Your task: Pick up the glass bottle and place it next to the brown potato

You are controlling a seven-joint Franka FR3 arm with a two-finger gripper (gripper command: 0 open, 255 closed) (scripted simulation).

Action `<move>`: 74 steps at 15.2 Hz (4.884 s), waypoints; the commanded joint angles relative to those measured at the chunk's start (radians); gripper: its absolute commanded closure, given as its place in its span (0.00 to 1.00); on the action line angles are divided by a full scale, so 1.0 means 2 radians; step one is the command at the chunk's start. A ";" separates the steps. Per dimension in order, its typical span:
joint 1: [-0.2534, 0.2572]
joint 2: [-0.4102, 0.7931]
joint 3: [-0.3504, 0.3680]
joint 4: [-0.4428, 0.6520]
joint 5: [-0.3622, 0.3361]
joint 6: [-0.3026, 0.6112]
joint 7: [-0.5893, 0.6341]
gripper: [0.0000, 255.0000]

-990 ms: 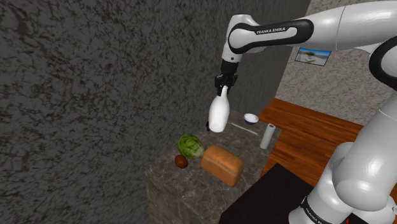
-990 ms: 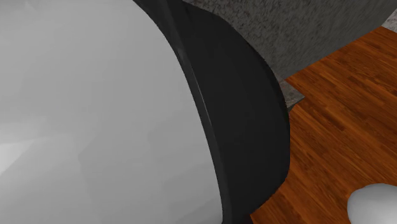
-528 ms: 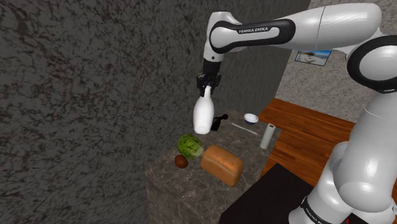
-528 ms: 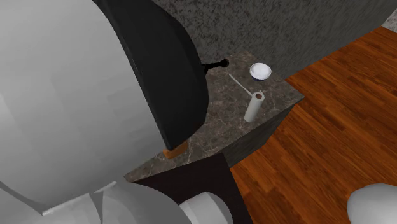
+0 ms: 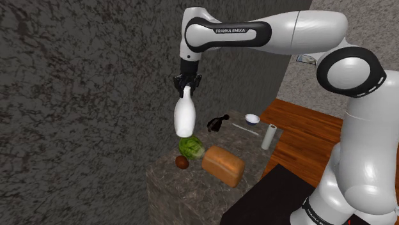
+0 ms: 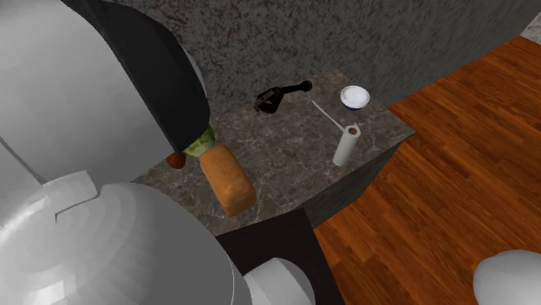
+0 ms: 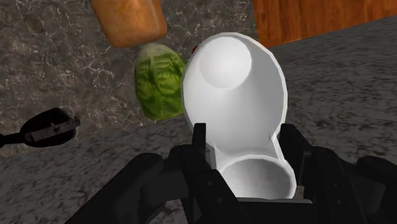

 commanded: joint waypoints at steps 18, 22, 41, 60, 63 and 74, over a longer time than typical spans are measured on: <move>0.029 0.092 0.013 0.054 -0.004 0.037 0.044 1.00; 0.029 0.093 0.013 0.029 -0.004 0.063 0.044 1.00; 0.029 0.122 0.013 -0.054 -0.005 0.176 0.047 1.00; 0.028 0.185 0.013 -0.087 -0.005 0.271 0.049 1.00; 0.028 0.197 0.013 -0.088 -0.005 0.285 0.049 1.00; 0.028 0.204 0.013 -0.088 -0.005 0.291 0.049 0.00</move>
